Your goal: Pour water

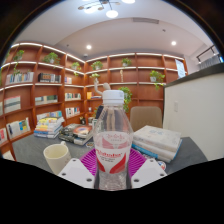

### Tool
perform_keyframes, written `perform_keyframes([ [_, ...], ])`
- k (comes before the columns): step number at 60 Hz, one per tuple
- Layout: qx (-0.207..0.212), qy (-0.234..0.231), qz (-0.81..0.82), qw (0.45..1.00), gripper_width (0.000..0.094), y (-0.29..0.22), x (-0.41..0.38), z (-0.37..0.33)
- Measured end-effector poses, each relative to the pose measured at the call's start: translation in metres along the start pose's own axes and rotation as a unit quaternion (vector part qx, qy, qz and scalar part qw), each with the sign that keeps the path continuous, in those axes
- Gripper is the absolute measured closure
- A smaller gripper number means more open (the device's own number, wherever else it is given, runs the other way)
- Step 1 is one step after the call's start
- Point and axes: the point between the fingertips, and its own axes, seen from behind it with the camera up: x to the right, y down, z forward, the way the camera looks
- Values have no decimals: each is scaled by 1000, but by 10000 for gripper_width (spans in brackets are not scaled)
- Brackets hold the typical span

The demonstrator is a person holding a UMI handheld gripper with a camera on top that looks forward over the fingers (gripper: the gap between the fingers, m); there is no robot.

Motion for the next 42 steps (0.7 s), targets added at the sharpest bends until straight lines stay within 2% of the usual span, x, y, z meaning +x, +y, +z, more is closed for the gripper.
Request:
perform_keyframes([
  [4,9,-10,16,1000,541,-2,18,1],
  [13,23,-15,22,999,541,14,3,7],
  [18,13,-11,16,1000,528,34,5,10],
  [19,28,-14,15,999,531,29,3,10],
  [32,27,10,-15,999,532,31,1,11],
  [39,33,18,-4,999,424,30,4,12],
  [42,19,18,4,1000,389,36,4,11],
])
